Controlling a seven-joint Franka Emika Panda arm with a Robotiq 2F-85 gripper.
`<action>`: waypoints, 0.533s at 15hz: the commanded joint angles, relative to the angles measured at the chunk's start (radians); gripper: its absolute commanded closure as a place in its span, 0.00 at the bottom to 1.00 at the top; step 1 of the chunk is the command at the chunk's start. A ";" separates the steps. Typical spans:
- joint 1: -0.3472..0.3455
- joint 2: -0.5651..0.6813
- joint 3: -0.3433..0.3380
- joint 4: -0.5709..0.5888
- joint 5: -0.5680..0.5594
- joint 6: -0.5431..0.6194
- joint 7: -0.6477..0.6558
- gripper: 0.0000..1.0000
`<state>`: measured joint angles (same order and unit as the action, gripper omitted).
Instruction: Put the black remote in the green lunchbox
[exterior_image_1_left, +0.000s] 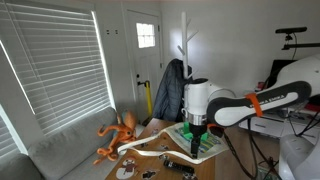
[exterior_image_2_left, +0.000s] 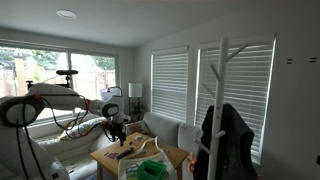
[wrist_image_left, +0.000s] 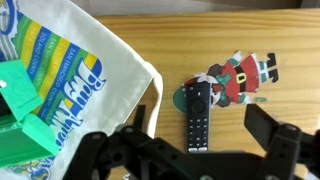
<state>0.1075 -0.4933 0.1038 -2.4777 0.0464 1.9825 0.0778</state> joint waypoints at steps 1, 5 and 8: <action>-0.003 0.182 -0.051 0.084 0.082 0.013 -0.047 0.00; -0.006 0.202 -0.032 0.074 0.071 0.019 -0.031 0.00; -0.006 0.227 -0.027 0.083 0.070 0.020 -0.029 0.00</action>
<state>0.1082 -0.2664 0.0710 -2.3954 0.1146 2.0040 0.0498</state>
